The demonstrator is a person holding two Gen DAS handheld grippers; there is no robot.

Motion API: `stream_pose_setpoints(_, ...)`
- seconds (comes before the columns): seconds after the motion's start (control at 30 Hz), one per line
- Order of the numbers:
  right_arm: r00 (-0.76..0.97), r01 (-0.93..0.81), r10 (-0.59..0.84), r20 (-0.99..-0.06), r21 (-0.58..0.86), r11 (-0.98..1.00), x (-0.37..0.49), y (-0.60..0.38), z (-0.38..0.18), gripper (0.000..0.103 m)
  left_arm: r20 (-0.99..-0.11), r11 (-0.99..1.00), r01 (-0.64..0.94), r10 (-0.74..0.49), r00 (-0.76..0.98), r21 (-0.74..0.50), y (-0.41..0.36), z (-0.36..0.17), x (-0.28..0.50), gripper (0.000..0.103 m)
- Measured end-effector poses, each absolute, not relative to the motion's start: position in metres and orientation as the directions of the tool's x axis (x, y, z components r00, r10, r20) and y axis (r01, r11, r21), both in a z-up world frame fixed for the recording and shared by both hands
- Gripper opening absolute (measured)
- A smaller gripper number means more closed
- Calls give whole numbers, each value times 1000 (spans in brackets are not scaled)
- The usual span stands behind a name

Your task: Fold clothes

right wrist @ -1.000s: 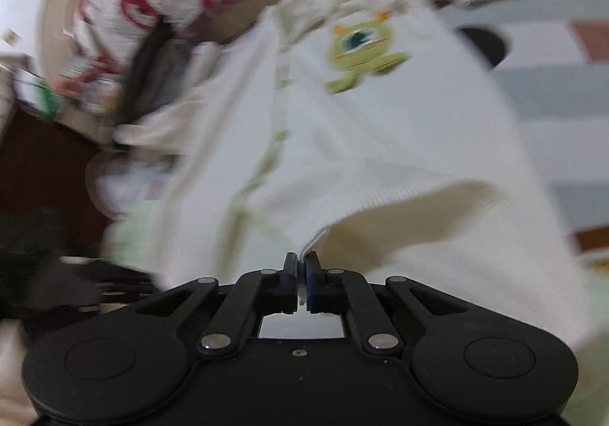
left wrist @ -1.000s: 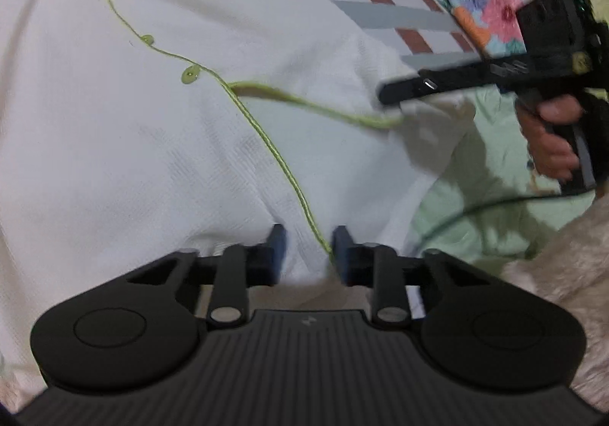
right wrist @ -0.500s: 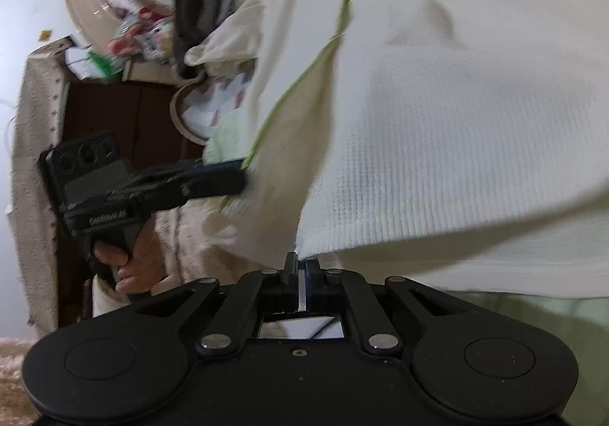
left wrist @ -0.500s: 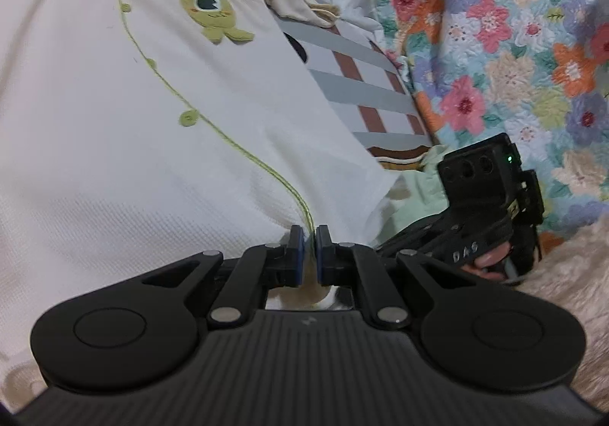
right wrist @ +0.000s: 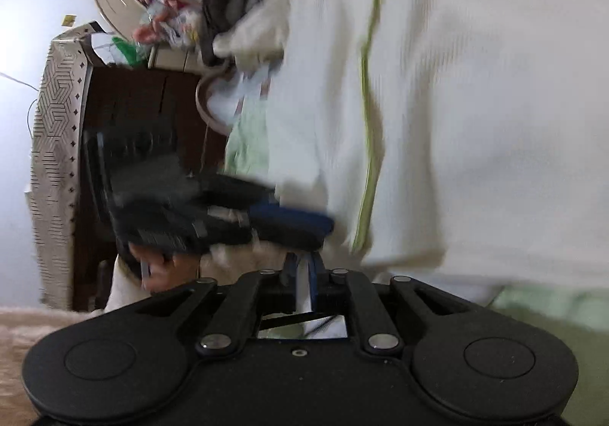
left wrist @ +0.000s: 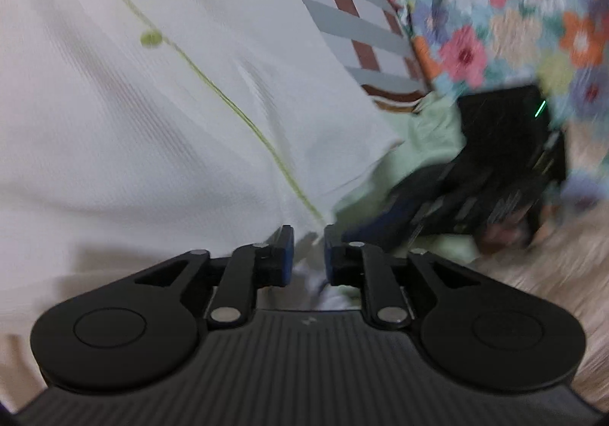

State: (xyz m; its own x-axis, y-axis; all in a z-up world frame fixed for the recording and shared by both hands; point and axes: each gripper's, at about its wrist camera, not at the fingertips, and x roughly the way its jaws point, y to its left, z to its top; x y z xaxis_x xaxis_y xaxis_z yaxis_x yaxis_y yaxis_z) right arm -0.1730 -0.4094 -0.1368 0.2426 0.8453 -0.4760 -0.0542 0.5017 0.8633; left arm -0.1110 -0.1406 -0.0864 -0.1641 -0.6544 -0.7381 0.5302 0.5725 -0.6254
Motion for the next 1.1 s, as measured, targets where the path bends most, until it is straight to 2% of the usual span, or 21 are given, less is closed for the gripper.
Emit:
stream_pose_setpoints(0.03, 280, -73, 802, -527, 821, 566, -172, -415, -127, 24, -749, 576, 554, -648, -138, -601, -140, -81, -112, 20)
stream_pose_setpoints(0.07, 314, -88, 750, -582, 769, 634, -170, -419, -119, 29, -753, 579, 570, -648, -113, -584, -138, -76, -111, 25)
stream_pose_setpoints(0.1, 348, -100, 693, -631, 710, 697, -168, -423, -110, 31, -757, 581, 584, -648, -89, -566, -136, -71, -110, 32)
stream_pose_setpoints(0.2, 429, -97, 540, -724, 558, 824, -160, -431, -93, 31, -767, 605, 612, -642, -4, -509, -126, -55, -101, 37)
stream_pose_setpoints(0.3, 493, -107, 483, -724, 501, 859, -146, -432, -76, 31, -778, 650, 612, -622, 90, -450, -112, -42, -87, 41)
stream_pose_setpoints(0.43, 554, -175, 396, -732, 362, 916, -114, -416, -47, 31, -802, 730, 594, -553, 225, -337, -92, -32, -58, 41)
stream_pose_setpoints(0.63, 617, -360, 242, -749, 5, 933, -52, -398, 13, 45, -803, 763, 593, -510, 309, -257, -92, -16, -11, 41)
stream_pose_setpoints(0.7, 595, -417, 235, -769, -45, 908, -26, -405, 26, 47, -794, 764, 598, -510, 330, -242, -97, -10, 10, 44)
stream_pose_setpoints(0.77, 555, -402, 181, -812, -72, 913, 7, -420, 31, 49, -784, 767, 604, -505, 361, -216, -106, -6, 34, 48)
stream_pose_setpoints(0.97, 504, -266, -18, -863, -175, 948, 61, -489, 5, 49, -765, 785, 600, -480, 429, -156, -137, -17, 111, 50)
stream_pose_setpoints(1.1, 538, -59, -70, -840, -120, 991, 75, -562, -30, 49, -772, 812, 549, -475, 423, -199, -155, -43, 165, 51)
